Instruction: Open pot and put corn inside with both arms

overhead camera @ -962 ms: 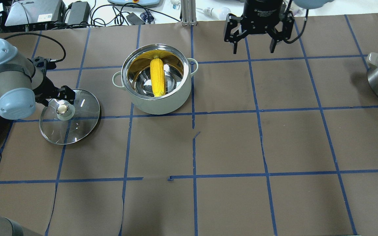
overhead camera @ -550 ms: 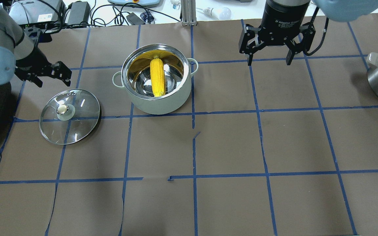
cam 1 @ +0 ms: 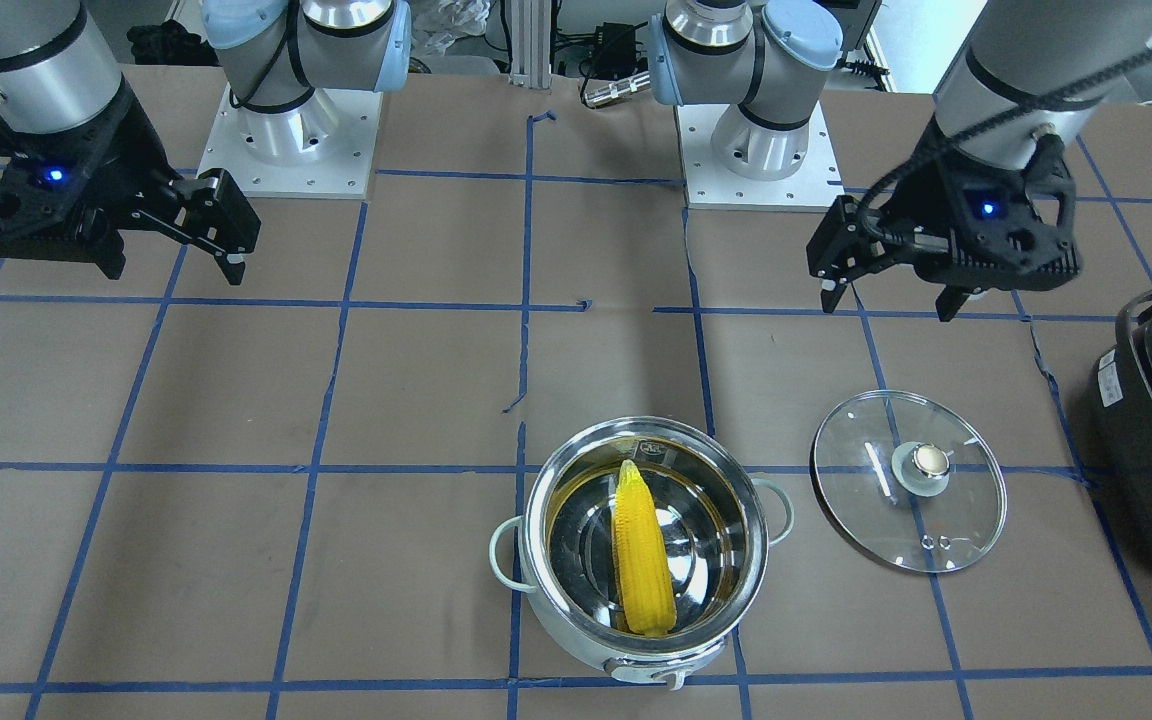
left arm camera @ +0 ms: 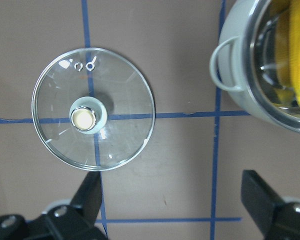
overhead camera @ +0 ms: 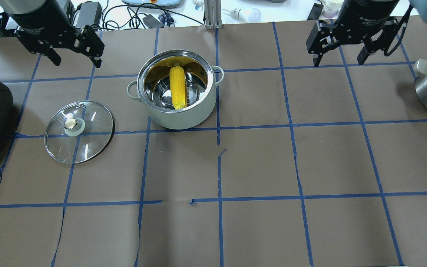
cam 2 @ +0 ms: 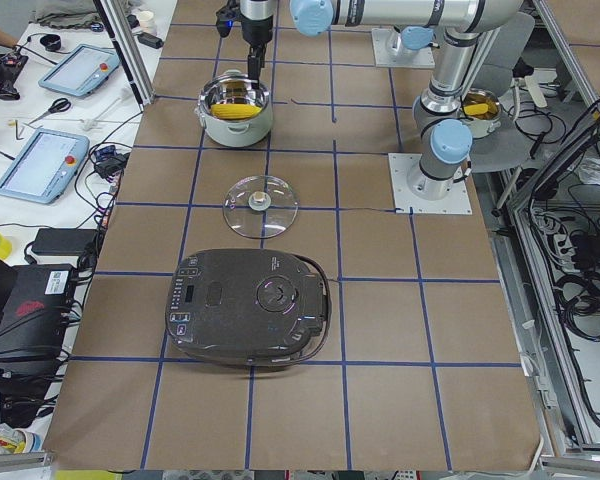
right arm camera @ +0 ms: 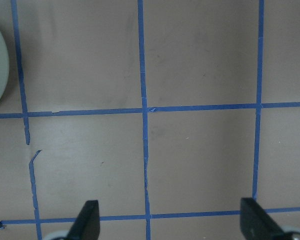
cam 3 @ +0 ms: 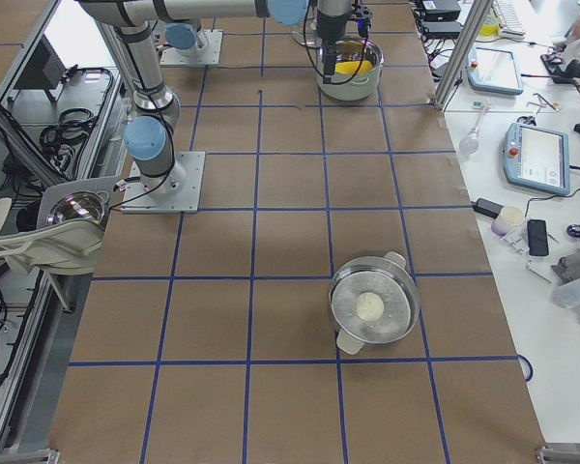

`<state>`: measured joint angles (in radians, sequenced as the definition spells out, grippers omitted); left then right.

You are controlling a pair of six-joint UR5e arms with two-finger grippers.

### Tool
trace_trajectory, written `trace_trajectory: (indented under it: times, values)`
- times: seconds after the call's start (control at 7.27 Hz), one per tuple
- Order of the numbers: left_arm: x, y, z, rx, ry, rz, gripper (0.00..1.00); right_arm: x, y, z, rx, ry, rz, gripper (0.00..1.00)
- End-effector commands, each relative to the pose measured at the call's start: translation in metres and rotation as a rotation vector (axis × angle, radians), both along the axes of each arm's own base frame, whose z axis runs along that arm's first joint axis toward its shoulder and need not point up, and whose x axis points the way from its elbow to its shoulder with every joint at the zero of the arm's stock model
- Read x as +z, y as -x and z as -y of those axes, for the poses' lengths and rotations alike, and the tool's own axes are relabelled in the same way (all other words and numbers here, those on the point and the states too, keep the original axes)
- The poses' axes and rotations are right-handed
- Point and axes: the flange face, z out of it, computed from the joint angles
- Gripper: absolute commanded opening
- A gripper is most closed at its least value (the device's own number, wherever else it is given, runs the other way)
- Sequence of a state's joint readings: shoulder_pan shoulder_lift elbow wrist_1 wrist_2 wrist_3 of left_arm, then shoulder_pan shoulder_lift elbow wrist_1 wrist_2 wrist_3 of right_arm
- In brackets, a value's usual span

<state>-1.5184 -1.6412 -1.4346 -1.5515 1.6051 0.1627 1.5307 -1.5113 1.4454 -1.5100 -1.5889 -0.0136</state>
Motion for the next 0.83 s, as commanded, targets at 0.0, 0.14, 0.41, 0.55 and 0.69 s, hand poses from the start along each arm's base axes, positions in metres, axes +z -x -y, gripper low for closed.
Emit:
trace_trajectory:
  times: [0.0,0.14,0.41,0.55,0.69]
  values:
    - [0.013,0.02,-0.016,-0.035,0.013,0.004,1.0,-0.008,0.001,-0.021,0.0,-0.008,0.0,1.0]
    - [0.009,0.021,-0.014,-0.035,0.004,0.007,1.0,-0.008,0.0,-0.023,0.003,-0.01,0.002,1.0]
    - [0.01,0.039,-0.023,-0.027,0.012,0.009,1.0,-0.005,0.001,-0.022,0.005,-0.002,0.003,1.0]
    - [0.011,0.038,-0.023,-0.026,0.014,0.018,1.0,-0.005,0.001,-0.022,0.008,-0.002,0.001,1.0]
    - [0.01,0.038,-0.023,-0.026,0.014,0.018,1.0,-0.008,0.001,-0.022,0.002,-0.008,0.003,1.0]
